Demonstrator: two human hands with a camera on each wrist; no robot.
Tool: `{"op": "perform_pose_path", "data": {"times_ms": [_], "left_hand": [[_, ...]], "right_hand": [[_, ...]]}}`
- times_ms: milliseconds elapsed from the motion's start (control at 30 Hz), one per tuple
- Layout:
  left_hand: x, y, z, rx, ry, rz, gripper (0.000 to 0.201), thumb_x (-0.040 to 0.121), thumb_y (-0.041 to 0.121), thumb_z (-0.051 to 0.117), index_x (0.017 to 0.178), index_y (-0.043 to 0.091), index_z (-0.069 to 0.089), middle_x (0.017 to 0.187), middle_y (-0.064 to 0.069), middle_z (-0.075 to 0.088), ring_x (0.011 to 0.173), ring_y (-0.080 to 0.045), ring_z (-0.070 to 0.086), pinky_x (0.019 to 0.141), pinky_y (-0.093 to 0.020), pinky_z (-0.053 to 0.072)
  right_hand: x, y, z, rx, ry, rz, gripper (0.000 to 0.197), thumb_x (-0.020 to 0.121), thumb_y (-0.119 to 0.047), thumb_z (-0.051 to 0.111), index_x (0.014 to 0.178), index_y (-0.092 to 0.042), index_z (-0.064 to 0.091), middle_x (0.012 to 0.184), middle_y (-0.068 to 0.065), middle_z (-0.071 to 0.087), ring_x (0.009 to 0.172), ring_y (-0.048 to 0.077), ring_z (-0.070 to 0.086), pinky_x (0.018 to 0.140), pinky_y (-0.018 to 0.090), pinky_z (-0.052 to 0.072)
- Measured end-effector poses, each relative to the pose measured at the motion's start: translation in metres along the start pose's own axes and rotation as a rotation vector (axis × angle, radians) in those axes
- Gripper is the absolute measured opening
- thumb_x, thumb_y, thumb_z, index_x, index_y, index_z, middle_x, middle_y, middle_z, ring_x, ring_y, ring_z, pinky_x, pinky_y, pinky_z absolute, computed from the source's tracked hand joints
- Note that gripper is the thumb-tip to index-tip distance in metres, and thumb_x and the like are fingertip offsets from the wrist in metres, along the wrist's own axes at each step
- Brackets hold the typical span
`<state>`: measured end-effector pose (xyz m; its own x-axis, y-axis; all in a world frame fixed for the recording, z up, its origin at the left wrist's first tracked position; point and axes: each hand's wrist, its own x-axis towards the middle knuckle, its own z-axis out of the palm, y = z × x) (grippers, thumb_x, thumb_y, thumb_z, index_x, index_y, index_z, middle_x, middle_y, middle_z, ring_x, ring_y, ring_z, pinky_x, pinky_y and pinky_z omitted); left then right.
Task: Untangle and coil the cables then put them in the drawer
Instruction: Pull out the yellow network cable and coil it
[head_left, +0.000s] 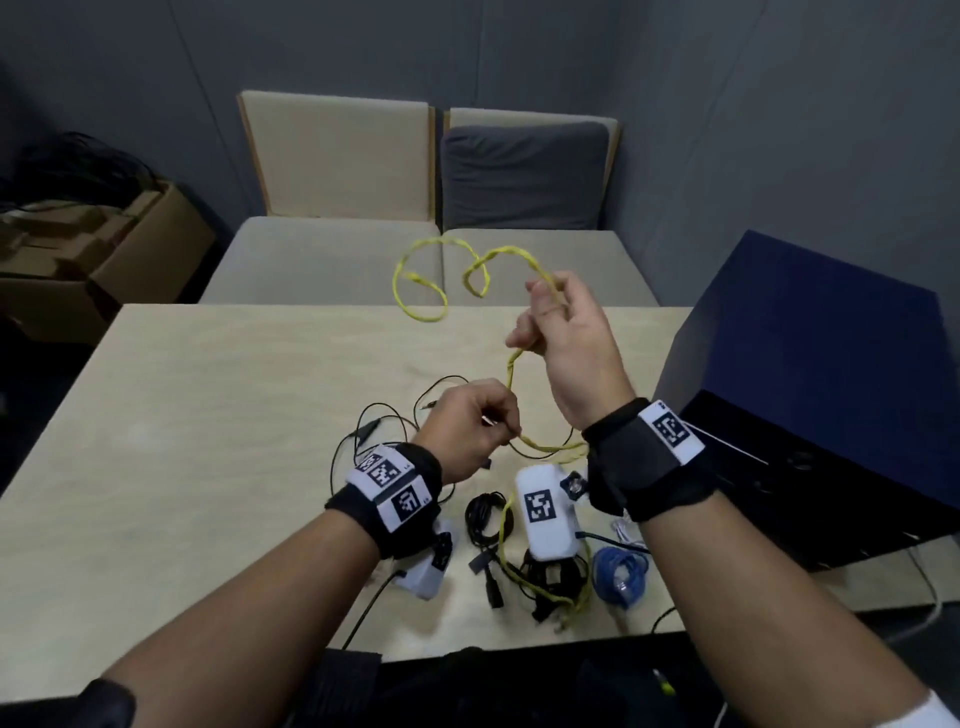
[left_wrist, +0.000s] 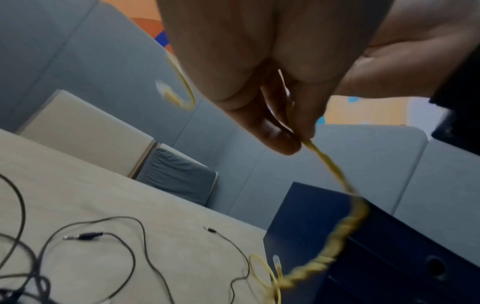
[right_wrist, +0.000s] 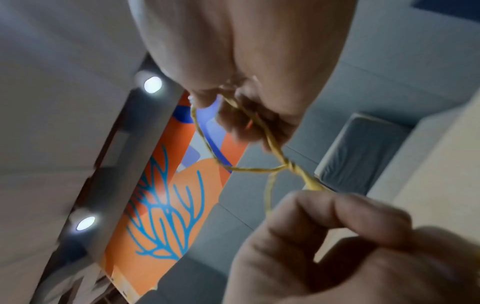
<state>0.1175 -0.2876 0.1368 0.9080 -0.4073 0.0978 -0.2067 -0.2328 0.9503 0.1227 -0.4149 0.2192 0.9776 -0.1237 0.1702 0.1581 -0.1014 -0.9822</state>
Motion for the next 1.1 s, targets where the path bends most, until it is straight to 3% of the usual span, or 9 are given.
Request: {"op": "perform_pose_path", "data": {"times_ms": [100, 267, 500, 633, 733, 833, 933, 1033, 1100], "left_hand": [[0.0, 0.005, -0.01, -0.077, 0.016, 0.015, 0.028, 0.079, 0.0, 0.069, 0.075, 0.027, 0.066, 0.097, 0.008, 0.062, 0.084, -0.006, 0.064, 0.075, -0.031, 0.055], [0.013, 0.006, -0.042, -0.186, 0.535, -0.098, 0.027, 0.086, 0.012, 0.067, 0.107, 0.019, 0.051, 0.109, 0.001, 0.056, 0.084, -0.003, 0.058, 0.07, -0.024, 0.051], [0.035, 0.016, -0.03, -0.51, 0.279, -0.403, 0.082, 0.09, 0.038, 0.06, 0.15, 0.021, 0.006, 0.143, -0.011, 0.039, 0.125, -0.024, 0.045, 0.098, -0.043, 0.047], [0.045, 0.025, -0.041, -0.762, 0.454, -0.323, 0.052, 0.098, 0.024, 0.051, 0.143, 0.021, 0.026, 0.125, -0.007, 0.046, 0.116, -0.028, 0.051, 0.089, -0.04, 0.051], [0.047, 0.029, -0.057, -0.663, 0.568, -0.224, 0.019, 0.103, 0.022, 0.036, 0.107, 0.017, 0.053, 0.112, -0.007, 0.049, 0.095, -0.022, 0.057, 0.077, -0.034, 0.055], [0.048, 0.03, -0.062, -0.426, 0.642, -0.176, 0.031, 0.104, 0.027, 0.033, 0.083, 0.021, 0.056, 0.104, -0.004, 0.053, 0.094, -0.017, 0.055, 0.075, -0.032, 0.049], [0.047, 0.03, -0.062, -0.069, 0.698, -0.132, 0.039, 0.102, 0.034, 0.035, 0.07, 0.026, 0.054, 0.102, -0.002, 0.044, 0.096, -0.013, 0.051, 0.095, -0.033, 0.039], [0.041, 0.035, -0.062, 0.166, 0.674, -0.168, 0.043, 0.101, 0.04, 0.033, 0.063, 0.026, 0.049, 0.085, 0.002, 0.05, 0.099, -0.026, 0.052, 0.1, -0.05, 0.036], [0.035, 0.04, -0.062, 0.208, 0.629, -0.196, 0.043, 0.1, 0.043, 0.034, 0.065, 0.025, 0.05, 0.074, 0.01, 0.054, 0.093, -0.024, 0.054, 0.098, -0.052, 0.037]], "right_hand": [[0.006, -0.002, -0.011, -0.014, 0.029, -0.094, 0.025, 0.095, -0.044, 0.04, 0.081, -0.031, 0.056, 0.051, -0.015, 0.035, 0.053, 0.01, 0.032, 0.059, 0.035, 0.031], [0.006, 0.003, -0.039, 0.094, 0.01, -0.145, 0.024, 0.097, -0.035, 0.041, 0.086, -0.022, 0.059, 0.054, -0.016, 0.041, 0.054, 0.008, 0.031, 0.058, 0.025, 0.028], [-0.006, 0.002, -0.03, 0.319, -0.156, -0.164, 0.033, 0.083, -0.058, 0.06, 0.091, -0.027, 0.069, 0.064, -0.01, 0.048, 0.058, 0.012, 0.037, 0.065, 0.027, 0.036], [-0.011, 0.005, -0.033, 0.359, -0.22, -0.161, 0.034, 0.083, -0.054, 0.062, 0.095, -0.022, 0.069, 0.08, -0.012, 0.062, 0.066, 0.016, 0.045, 0.073, 0.032, 0.042], [-0.013, 0.012, -0.042, 0.285, -0.18, -0.116, 0.036, 0.084, -0.055, 0.062, 0.094, -0.021, 0.068, 0.077, -0.01, 0.06, 0.07, 0.02, 0.05, 0.076, 0.032, 0.045], [-0.008, 0.026, -0.048, 0.12, -0.082, -0.038, 0.022, 0.095, -0.037, 0.05, 0.093, -0.021, 0.065, 0.07, -0.004, 0.055, 0.074, 0.021, 0.053, 0.078, 0.033, 0.045], [0.003, 0.037, -0.052, -0.226, 0.016, 0.118, 0.019, 0.1, -0.019, 0.045, 0.105, -0.024, 0.063, 0.083, -0.007, 0.056, 0.084, 0.016, 0.055, 0.079, 0.029, 0.04], [0.011, 0.035, -0.056, -0.355, 0.168, 0.228, 0.03, 0.096, -0.022, 0.054, 0.125, -0.018, 0.056, 0.099, -0.003, 0.057, 0.098, 0.018, 0.056, 0.085, 0.028, 0.042], [0.009, 0.024, -0.051, -0.365, 0.161, 0.136, 0.032, 0.093, -0.025, 0.059, 0.125, -0.02, 0.056, 0.107, -0.002, 0.058, 0.099, 0.017, 0.057, 0.086, 0.028, 0.045]]}}
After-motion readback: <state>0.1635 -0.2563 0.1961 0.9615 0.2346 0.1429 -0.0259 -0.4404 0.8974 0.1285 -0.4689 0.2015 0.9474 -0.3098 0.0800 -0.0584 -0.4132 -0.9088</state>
